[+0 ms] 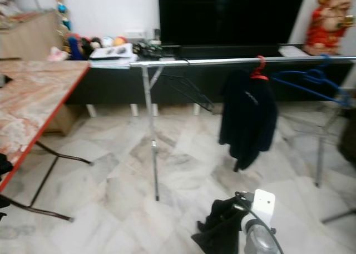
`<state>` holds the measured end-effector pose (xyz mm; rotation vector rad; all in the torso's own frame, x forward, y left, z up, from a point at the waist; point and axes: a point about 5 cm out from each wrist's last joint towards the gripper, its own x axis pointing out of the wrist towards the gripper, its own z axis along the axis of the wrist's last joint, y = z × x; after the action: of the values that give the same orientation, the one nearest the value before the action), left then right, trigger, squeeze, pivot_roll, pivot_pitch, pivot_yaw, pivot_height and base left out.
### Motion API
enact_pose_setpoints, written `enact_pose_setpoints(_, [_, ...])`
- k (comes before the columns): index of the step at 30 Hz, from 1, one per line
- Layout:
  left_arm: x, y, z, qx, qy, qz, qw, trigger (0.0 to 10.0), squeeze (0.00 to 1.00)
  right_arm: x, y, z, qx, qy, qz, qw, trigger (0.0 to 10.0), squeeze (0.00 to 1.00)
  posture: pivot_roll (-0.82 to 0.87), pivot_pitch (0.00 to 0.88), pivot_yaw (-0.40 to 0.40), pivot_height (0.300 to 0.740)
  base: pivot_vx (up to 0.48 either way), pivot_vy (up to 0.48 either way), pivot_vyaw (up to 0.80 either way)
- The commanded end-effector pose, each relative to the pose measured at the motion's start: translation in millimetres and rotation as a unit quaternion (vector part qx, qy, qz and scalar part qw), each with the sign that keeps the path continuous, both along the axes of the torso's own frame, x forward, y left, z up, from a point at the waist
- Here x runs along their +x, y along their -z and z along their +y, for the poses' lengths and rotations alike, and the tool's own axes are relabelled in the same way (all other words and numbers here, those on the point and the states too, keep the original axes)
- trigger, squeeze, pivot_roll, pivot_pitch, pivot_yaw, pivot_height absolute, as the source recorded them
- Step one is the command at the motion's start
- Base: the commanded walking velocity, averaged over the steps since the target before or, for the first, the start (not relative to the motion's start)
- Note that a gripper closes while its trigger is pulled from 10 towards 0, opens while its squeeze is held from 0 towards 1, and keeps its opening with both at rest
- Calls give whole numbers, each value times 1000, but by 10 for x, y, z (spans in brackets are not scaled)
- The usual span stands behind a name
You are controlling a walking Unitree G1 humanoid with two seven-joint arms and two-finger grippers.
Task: Hang hanger
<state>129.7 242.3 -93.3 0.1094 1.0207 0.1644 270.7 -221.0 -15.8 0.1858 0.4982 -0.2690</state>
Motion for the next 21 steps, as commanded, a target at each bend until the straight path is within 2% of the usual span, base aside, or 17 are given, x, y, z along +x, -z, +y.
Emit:
enact_pose_setpoints(1, [-59, 37, -61, -2, 4, 12, 1000, 10000, 0, 83, -85, -15, -2, 2, -21, 1000, 10000, 0, 23, 0, 9, 740, -334, 0, 0])
enact_pose_setpoints(6, [-45, 39, -87, -3, 3, 10, 1000, 10000, 0, 119, -120, -14, -3, 1, -29, 1000, 10000, 0, 26, 0, 8, 740, -334, 0, 0])
enact_pose_setpoints(10, [-87, 49, -81, -3, 0, 12, 1000, 10000, 0, 139, -140, -11, -3, 1, -33, 999, 10000, 0, 29, 0, 6, 740, -298, 0, 0])
enact_pose_setpoints(16, [-144, 20, 83, 5, -9, 13, 1000, 10000, 0, 194, -181, 39, -6, -10, -41, 999, 10000, 0, 36, 0, 6, 740, 0, 0, 0])
enact_pose_setpoints(21, [-89, -18, 150, 12, -10, 2, 1000, 10000, 0, 257, -242, 62, -8, -17, -54, 998, 10000, 0, 40, 3, 7, 740, 0, 0, 0])
